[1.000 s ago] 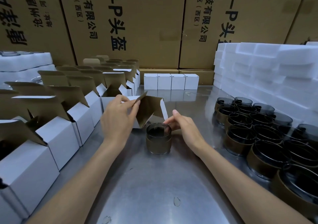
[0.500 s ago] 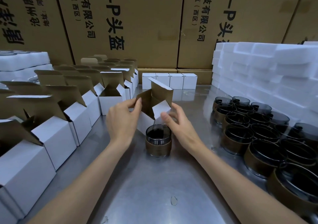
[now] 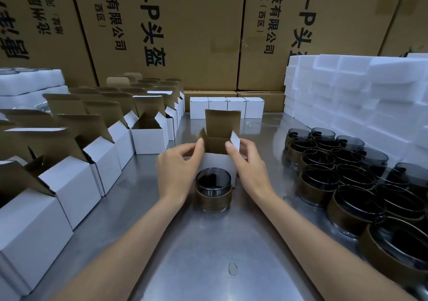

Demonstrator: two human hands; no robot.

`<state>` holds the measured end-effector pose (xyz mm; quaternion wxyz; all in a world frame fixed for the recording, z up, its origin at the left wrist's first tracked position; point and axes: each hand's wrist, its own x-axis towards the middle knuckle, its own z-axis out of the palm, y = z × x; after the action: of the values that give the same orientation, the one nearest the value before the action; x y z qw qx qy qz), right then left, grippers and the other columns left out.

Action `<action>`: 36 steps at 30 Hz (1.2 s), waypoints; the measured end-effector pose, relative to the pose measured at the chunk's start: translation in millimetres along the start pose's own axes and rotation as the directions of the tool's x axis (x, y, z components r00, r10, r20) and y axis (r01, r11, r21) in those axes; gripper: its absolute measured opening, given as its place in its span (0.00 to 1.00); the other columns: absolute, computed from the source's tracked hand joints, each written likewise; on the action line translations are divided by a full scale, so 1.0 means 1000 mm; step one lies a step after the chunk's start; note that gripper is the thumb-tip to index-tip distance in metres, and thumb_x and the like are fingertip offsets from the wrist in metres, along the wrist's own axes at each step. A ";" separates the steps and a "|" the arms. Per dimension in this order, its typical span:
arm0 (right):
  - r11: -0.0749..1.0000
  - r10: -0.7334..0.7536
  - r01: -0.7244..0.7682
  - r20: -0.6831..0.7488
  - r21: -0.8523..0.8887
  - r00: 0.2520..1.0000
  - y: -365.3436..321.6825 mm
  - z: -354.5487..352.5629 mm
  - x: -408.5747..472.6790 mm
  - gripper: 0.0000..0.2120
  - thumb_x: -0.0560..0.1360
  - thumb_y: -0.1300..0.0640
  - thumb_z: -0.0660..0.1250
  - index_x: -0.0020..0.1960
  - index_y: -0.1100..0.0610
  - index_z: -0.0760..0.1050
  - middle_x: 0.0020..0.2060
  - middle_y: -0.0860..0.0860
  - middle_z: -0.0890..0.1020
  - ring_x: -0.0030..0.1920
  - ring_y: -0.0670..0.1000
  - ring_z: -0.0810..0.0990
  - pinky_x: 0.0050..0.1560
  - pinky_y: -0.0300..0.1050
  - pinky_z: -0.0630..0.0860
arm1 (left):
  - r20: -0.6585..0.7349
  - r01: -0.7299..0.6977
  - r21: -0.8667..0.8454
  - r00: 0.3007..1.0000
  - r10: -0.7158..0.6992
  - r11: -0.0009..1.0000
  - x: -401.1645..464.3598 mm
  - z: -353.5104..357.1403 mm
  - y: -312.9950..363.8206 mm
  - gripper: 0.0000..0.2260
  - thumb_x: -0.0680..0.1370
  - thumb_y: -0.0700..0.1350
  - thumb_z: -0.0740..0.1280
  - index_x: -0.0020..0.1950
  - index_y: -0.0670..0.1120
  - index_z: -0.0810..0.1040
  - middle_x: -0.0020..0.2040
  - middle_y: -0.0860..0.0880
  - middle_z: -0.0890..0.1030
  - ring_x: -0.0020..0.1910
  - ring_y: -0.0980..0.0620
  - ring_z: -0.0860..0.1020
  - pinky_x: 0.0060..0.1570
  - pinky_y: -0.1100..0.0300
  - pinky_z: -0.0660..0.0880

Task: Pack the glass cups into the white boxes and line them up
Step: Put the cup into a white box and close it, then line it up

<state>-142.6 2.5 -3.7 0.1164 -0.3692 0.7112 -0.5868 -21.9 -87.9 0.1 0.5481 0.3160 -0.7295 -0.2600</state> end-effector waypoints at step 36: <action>0.985 -0.139 0.127 -0.103 -0.117 0.985 -0.005 -0.021 0.009 0.15 0.79 0.50 0.60 0.64 0.45 0.73 0.63 0.45 0.72 0.62 0.42 0.69 0.59 0.40 0.64 | 0.340 0.163 -0.346 0.940 -0.038 0.924 0.007 0.002 -0.004 0.07 0.81 0.44 0.61 0.55 0.51 0.78 0.50 0.63 0.79 0.48 0.70 0.74 0.46 0.77 0.68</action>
<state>-159.8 12.0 9.8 0.0168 -0.3885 0.7215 -0.5729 -24.7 -95.8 1.2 0.4546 0.1972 -0.7310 -0.4692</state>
